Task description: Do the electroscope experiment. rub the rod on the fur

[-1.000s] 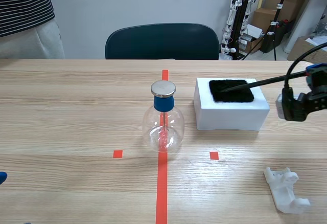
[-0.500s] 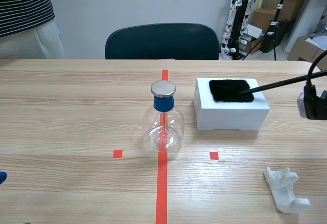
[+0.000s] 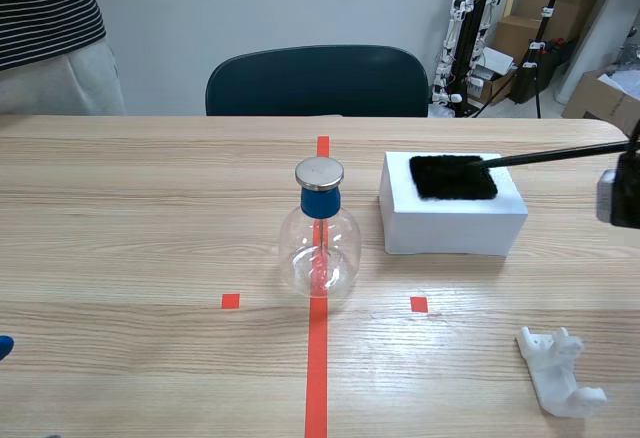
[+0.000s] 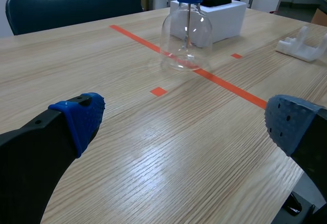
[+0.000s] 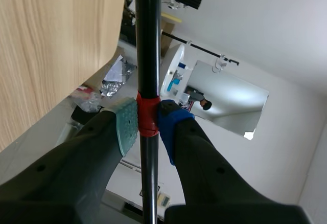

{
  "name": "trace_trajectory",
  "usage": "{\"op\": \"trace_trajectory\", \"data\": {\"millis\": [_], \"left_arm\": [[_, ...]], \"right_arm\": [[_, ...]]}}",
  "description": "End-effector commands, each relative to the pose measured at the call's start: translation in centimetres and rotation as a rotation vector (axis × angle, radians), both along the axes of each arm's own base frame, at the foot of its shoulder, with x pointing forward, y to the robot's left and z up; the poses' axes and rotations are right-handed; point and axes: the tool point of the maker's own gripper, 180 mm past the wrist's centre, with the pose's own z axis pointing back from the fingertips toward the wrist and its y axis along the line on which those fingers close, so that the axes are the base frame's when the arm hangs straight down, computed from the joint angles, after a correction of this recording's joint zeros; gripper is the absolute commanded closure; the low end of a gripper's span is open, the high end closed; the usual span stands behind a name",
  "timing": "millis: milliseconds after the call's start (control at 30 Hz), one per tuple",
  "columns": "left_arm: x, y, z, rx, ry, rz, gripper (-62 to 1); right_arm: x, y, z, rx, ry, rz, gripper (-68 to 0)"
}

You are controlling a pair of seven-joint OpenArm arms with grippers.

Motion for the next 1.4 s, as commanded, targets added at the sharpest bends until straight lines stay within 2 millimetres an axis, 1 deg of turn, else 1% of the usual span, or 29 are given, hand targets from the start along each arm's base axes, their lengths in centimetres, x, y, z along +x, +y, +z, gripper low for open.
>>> {"op": "trace_trajectory", "data": {"millis": [0, 100, 167, 367, 500, 633, 867, 967, 1033, 1167, 1267, 1367], "left_arm": [[0.0, 0.2, 1.2, -0.037, -0.046, 0.005, -62.3], [0.0, 0.2, 1.2, -0.037, -0.046, 0.005, -62.3], [0.0, 0.2, 1.2, -0.037, -0.046, 0.005, -62.3], [0.0, 0.2, 1.2, -0.037, -0.046, 0.005, -62.3], [0.0, 0.2, 1.2, -0.037, -0.046, 0.005, -62.3], [0.0, 0.2, 1.2, -0.037, -0.046, 0.005, -62.3], [0.0, 0.2, 1.2, -0.037, -0.046, 0.005, -62.3], [0.0, 0.2, 1.2, -0.037, -0.046, 0.005, -62.3], [0.0, 0.2, 1.2, -0.037, -0.046, 0.005, -62.3], [0.0, 0.2, 1.2, -0.037, -0.046, 0.005, -62.3], [0.0, 0.2, 1.2, -0.037, -0.046, 0.005, -62.3], [0.0, 0.2, 1.2, -0.037, -0.046, 0.005, -62.3]], "right_arm": [[1.0, -0.6, 2.8, 0.027, -0.089, -0.003, 0.0], [1.0, -0.9, 4.8, 0.076, -0.158, 0.001, 0.0], [0.7, -0.9, 6.0, 0.099, -0.187, 0.020, 0.0], [-1.3, 0.6, 9.7, 0.216, -0.294, 0.073, 0.0], [-3.4, 2.7, 11.2, 0.271, -0.336, 0.117, 0.0], [-6.0, 5.9, 11.9, 0.284, -0.351, 0.172, 0.0], [-10.3, 11.7, 12.4, 0.340, -0.360, 0.221, 0.0], [-12.0, 13.7, 12.1, 0.398, -0.323, 0.252, 0.0], [-13.3, 15.2, 11.3, 0.436, -0.275, 0.282, 0.0], [-16.1, 17.9, 8.8, 0.466, -0.147, 0.359, 0.0], [-18.1, 19.2, 7.4, 0.514, -0.067, 0.386, 0.0], [-19.5, 20.0, 6.5, 0.565, -0.010, 0.393, 0.0]]}}
